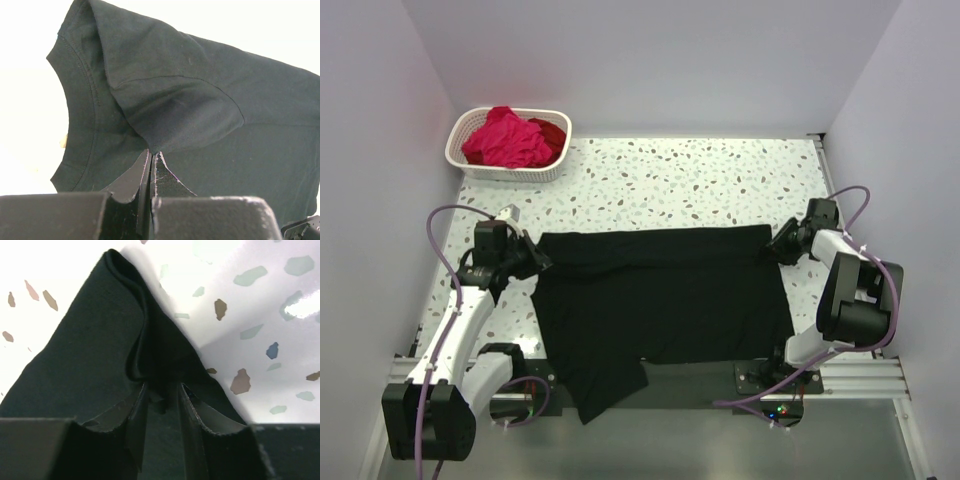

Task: Fold and stack the t-shirts
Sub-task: Fold the tshirt

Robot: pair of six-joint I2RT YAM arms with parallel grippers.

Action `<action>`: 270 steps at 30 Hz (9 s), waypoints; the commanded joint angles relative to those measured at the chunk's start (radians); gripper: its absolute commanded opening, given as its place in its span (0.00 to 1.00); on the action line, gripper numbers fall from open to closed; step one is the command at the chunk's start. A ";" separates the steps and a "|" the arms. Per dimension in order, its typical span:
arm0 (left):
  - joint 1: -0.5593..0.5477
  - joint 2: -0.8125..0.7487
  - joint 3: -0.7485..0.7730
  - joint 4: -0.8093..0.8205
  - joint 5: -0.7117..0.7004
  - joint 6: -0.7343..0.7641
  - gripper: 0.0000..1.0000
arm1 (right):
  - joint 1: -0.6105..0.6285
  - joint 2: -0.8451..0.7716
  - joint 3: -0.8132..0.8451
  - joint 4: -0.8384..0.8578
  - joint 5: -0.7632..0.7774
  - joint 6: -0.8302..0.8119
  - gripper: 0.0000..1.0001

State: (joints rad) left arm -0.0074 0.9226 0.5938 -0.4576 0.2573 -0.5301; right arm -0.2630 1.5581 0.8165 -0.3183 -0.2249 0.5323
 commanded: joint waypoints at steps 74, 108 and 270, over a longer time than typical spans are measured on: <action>0.006 -0.037 0.001 -0.064 -0.026 0.035 0.00 | 0.065 0.167 0.162 0.205 -0.067 0.000 0.48; -0.042 0.733 0.440 0.220 -0.113 0.051 0.00 | 1.182 0.315 0.522 0.266 0.190 -0.472 0.41; -0.005 0.400 0.158 0.243 -0.323 -0.013 0.49 | 0.331 -0.003 0.250 -0.035 0.280 -0.132 0.46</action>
State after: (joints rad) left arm -0.0170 1.2892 0.6998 -0.3130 -0.1349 -0.5995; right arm 0.1017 1.5391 1.0687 -0.4156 0.0624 0.3382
